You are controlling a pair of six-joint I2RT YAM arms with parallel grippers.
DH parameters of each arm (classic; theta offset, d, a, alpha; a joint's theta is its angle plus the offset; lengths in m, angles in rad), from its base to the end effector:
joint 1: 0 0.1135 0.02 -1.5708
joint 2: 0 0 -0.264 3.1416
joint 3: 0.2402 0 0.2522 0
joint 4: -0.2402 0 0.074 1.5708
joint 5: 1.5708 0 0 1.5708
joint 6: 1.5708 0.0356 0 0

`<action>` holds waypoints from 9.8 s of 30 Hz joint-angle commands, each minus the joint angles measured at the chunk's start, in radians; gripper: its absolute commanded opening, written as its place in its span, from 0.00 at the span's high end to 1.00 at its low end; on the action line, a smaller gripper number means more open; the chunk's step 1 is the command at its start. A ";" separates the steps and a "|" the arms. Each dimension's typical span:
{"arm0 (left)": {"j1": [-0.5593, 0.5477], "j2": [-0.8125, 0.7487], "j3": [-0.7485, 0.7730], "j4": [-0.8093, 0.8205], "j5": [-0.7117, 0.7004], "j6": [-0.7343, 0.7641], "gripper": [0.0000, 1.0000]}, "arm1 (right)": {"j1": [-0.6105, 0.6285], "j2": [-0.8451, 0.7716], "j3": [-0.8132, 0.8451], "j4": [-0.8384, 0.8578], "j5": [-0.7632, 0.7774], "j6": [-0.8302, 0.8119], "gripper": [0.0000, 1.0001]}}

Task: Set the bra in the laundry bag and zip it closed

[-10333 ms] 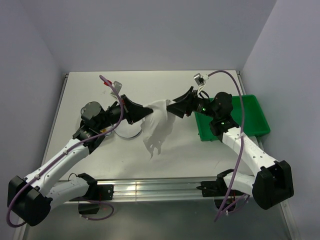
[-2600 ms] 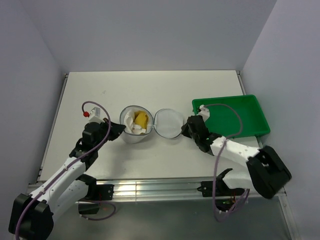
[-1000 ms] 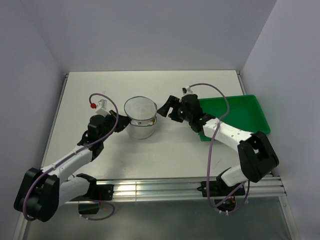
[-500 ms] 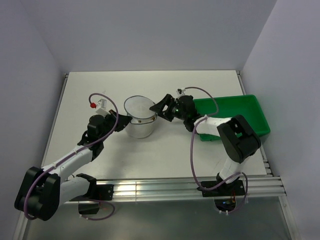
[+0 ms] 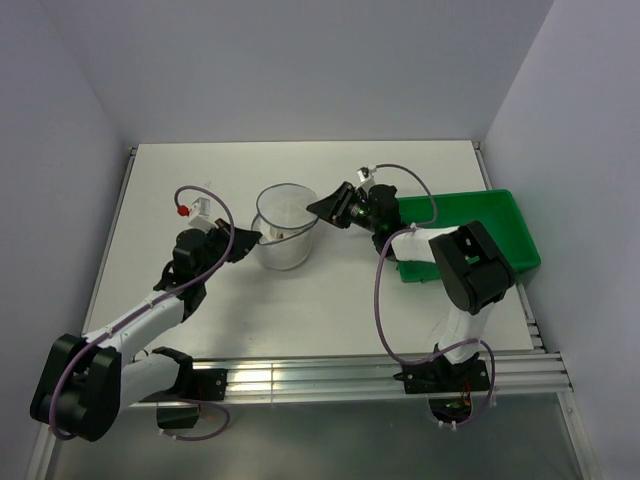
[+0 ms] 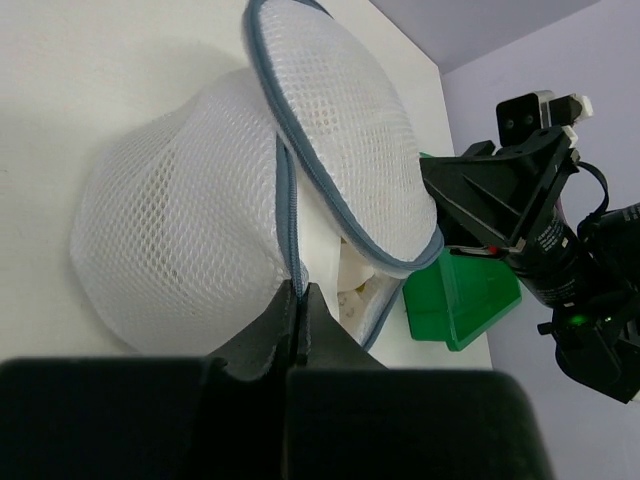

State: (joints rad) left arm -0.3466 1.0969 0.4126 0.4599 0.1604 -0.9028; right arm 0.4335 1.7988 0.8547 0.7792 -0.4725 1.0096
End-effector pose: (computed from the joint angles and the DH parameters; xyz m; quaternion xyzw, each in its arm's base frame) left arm 0.2178 -0.0847 0.2158 -0.1659 0.7631 -0.4143 0.4675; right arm 0.3346 0.1727 0.1901 0.0656 0.7542 0.5492 0.3539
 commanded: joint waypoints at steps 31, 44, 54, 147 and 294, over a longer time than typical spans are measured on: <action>-0.236 -0.094 0.215 -0.359 -0.185 0.127 0.45 | 0.284 -0.312 -0.114 -0.255 0.687 0.104 1.00; -0.439 0.087 0.221 -0.143 -0.219 0.059 0.29 | 0.292 -0.390 -0.198 -0.267 0.627 0.086 0.99; -0.439 0.167 0.193 -0.017 -0.226 0.050 0.36 | 0.294 -0.478 -0.275 -0.296 0.575 0.009 0.49; -0.634 0.275 0.218 -0.003 -0.573 0.142 1.00 | 0.189 -0.561 -0.303 -0.370 0.370 -0.040 1.00; -0.654 0.127 0.081 0.125 -0.464 0.173 1.00 | 0.070 -0.567 -0.290 -0.403 0.064 -0.086 0.49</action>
State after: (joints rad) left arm -0.9901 1.2224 0.4606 0.5182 -0.2985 -0.7227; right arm 0.4976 1.2026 0.5621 0.2680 -0.3798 0.8703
